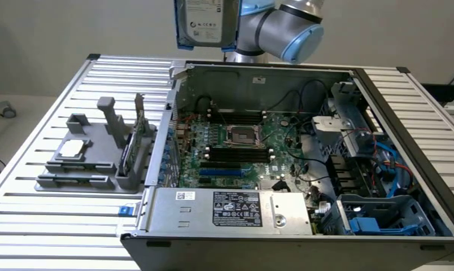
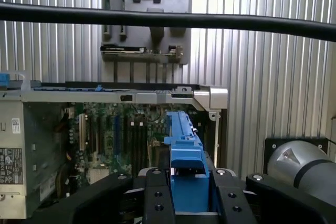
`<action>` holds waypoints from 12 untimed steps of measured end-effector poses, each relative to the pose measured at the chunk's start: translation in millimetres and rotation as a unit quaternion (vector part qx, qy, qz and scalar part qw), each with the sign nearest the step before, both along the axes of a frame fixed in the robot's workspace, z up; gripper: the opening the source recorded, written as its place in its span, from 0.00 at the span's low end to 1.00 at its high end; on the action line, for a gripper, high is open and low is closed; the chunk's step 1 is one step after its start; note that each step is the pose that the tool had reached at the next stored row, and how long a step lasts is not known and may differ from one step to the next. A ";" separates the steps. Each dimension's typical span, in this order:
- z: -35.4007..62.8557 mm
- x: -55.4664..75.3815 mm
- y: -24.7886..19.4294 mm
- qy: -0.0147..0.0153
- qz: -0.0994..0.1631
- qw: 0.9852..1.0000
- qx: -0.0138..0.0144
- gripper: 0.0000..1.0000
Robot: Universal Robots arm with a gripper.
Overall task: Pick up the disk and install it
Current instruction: 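Pick up the disk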
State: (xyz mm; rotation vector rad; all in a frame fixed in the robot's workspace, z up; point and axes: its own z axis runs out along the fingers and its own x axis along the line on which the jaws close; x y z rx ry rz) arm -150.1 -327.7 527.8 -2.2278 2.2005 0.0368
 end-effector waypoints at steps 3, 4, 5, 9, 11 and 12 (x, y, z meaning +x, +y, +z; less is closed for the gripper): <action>1.7 13.5 -1.2 0.000 0.000 1.000 0.001 0.33; 1.9 17.0 -1.7 0.000 0.000 1.000 0.001 0.33; 1.9 17.8 -1.9 0.001 0.000 1.000 0.001 0.33; 1.8 17.8 -1.9 0.001 0.000 1.000 0.002 0.33; 1.9 17.8 -1.9 0.001 0.000 1.000 0.002 0.33; 1.9 17.8 -1.9 0.001 0.000 1.000 0.002 0.33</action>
